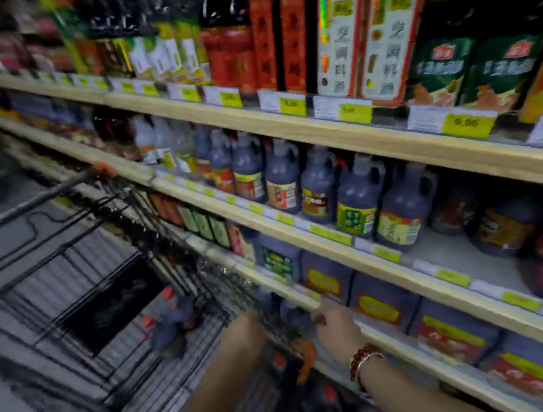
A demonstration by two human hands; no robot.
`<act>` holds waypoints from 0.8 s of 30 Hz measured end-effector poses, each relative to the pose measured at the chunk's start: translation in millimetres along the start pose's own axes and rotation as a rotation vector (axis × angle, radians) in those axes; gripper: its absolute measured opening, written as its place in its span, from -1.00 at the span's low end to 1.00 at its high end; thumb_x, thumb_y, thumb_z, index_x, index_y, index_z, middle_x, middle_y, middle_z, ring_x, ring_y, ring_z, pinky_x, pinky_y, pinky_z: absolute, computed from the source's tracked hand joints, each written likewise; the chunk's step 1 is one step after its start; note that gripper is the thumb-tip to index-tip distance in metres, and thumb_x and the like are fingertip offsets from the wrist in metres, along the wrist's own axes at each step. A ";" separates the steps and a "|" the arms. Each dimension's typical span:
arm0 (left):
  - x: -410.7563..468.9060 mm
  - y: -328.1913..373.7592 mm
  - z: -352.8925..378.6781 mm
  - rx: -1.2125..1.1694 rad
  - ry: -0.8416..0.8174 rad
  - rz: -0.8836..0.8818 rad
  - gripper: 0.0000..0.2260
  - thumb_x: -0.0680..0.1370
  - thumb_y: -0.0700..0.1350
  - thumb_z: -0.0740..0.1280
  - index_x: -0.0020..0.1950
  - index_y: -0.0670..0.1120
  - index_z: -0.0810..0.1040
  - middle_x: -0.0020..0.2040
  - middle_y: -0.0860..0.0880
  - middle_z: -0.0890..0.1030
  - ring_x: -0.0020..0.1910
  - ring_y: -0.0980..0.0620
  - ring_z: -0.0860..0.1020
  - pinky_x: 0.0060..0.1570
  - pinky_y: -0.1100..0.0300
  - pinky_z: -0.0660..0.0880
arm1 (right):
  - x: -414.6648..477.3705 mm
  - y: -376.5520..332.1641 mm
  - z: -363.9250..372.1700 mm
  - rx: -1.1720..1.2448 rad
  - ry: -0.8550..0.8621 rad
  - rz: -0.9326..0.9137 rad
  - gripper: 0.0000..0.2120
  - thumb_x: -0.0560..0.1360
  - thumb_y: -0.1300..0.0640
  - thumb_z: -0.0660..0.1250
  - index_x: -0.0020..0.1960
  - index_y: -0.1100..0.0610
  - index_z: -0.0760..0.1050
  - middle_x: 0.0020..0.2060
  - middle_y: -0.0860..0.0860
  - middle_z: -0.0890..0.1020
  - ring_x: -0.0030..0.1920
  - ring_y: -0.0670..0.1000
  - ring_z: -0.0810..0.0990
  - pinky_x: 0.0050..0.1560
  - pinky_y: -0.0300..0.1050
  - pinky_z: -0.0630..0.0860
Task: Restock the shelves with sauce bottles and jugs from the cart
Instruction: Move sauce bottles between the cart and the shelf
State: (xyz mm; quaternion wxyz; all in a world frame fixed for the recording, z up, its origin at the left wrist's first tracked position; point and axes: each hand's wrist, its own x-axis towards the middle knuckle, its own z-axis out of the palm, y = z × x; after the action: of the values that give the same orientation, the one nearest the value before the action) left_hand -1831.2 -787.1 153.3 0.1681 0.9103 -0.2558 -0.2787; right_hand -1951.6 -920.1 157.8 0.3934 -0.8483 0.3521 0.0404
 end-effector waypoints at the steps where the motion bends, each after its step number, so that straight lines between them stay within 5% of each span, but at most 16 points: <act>1: -7.9 -31.1 -4.0 -0.031 -0.011 -0.075 -0.67 0.60 -0.19 0.14 0.37 -0.14 0.40 0.30 -0.17 0.49 0.19 -0.12 0.50 0.09 0.12 0.42 | -4.4 -12.5 21.6 0.009 -0.081 0.006 -0.79 0.52 0.25 0.11 0.05 0.11 0.49 -0.03 0.11 0.56 -0.17 0.08 0.48 -0.20 -0.14 0.43; 4: -25.9 -102.6 -11.5 -0.197 0.015 -0.266 -0.65 0.58 -0.19 0.20 0.37 -0.16 0.41 0.31 -0.18 0.50 0.19 -0.12 0.51 0.10 0.16 0.42 | -8.0 -35.3 66.4 0.008 -0.238 0.015 -0.84 0.49 0.25 0.16 -0.04 0.08 0.49 -0.10 0.08 0.54 -0.11 0.04 0.48 -0.10 -0.14 0.45; 8: -45.5 -167.8 -24.4 -0.328 0.049 -0.468 -0.59 0.56 -0.18 0.23 0.42 -0.15 0.36 0.28 -0.25 0.51 0.25 -0.23 0.49 0.18 0.02 0.47 | -3.4 -62.5 98.1 -0.036 -0.364 0.036 -0.78 0.51 0.25 0.17 0.04 0.15 0.56 -0.12 0.14 0.58 -0.26 0.00 0.46 -0.46 -0.41 0.33; 12: -48.0 -198.8 -42.9 -0.426 0.192 -0.586 -0.52 0.56 -0.15 0.25 0.47 -0.12 0.25 0.29 -0.26 0.47 -0.02 -0.18 0.58 -0.08 0.07 0.54 | 21.8 -88.3 120.7 -0.065 -0.450 0.001 -0.78 0.49 0.29 0.13 -0.01 0.19 0.54 -0.16 0.15 0.56 -0.17 0.10 0.54 -0.14 -0.16 0.44; 15: -42.2 -215.5 -54.1 -0.513 0.299 -0.618 -0.49 0.55 -0.17 0.25 0.48 -0.04 0.23 0.35 -0.21 0.44 -0.22 -0.06 0.52 -0.31 0.20 0.46 | 51.7 -109.8 132.8 -0.094 -0.486 -0.049 -0.78 0.51 0.28 0.09 -0.02 0.26 0.51 -0.19 0.14 0.50 -0.25 0.08 0.46 -0.18 -0.15 0.37; 19: -34.1 -236.2 -70.4 -0.549 0.356 -0.676 -0.50 0.52 -0.14 0.27 0.46 -0.01 0.28 0.32 -0.18 0.46 -0.01 -0.17 0.60 -0.27 0.13 0.55 | 88.7 -139.2 150.0 -0.162 -0.557 -0.104 -0.76 0.51 0.30 0.10 -0.14 0.07 0.50 -0.07 0.05 0.47 -0.10 0.05 0.48 -0.10 -0.22 0.33; 24: -9.1 -255.7 -90.6 -0.526 0.339 -0.726 -0.53 0.52 -0.10 0.26 0.44 0.02 0.30 0.34 -0.16 0.45 -0.02 -0.14 0.59 -0.18 0.15 0.54 | 128.1 -173.4 171.0 -0.203 -0.563 -0.111 -0.72 0.50 0.33 0.11 0.09 0.33 0.54 0.10 0.20 0.58 0.14 0.19 0.53 -0.02 -0.16 0.42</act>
State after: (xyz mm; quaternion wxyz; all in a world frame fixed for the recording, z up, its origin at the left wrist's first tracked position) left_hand -1688.8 -559.5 113.9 0.3240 0.9000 0.1888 -0.2221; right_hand -1711.0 -796.8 106.9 0.3905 -0.8566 0.1766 0.2873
